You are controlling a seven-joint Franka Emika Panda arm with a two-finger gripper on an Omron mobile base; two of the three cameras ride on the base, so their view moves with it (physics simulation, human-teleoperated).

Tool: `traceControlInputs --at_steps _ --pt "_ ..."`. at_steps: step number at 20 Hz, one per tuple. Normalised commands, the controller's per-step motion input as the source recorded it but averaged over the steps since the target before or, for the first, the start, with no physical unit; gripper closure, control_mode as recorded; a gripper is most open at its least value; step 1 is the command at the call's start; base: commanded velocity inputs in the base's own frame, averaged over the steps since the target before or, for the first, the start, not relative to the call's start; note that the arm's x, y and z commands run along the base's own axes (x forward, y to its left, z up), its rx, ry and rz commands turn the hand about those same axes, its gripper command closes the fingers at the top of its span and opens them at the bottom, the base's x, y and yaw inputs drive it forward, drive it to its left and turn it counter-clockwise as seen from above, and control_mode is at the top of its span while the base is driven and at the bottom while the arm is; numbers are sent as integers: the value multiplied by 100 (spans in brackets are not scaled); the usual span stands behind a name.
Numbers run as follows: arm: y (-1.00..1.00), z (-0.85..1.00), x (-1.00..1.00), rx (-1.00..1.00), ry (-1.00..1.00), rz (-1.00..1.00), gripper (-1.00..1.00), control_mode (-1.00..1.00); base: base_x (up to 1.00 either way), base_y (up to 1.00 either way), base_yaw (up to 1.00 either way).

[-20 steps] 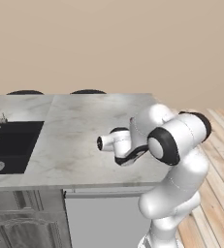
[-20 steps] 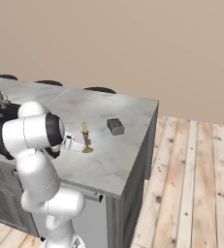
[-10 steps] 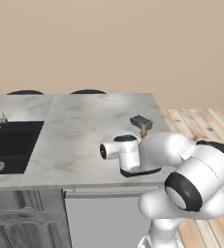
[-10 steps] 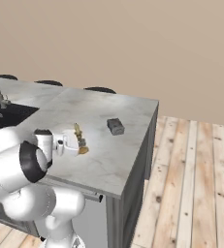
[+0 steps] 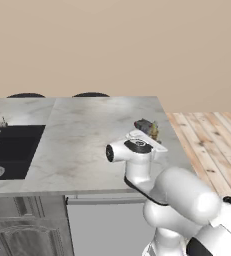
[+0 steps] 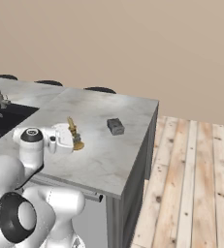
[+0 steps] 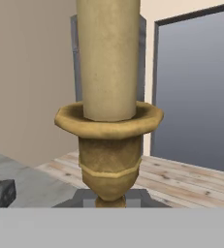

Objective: Pick the candle and jar from the dining table and place them in the open cabinet. Close the cabinet after placing the objects.

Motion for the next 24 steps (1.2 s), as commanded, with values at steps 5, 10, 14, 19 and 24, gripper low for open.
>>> traceControlInputs --at_steps 5,10,14,19,24 --pt "0 52 -52 10 0 0 100 -100 0 0 0" --pt "6 46 -61 4 0 1 100 -100 0 0 0" --pt "5 17 -77 2 0 5 100 -100 0 0 0" --pt "5 11 -80 0 -7 7 100 -100 0 0 0" --pt "0 22 -86 0 -15 6 100 -100 0 0 0"
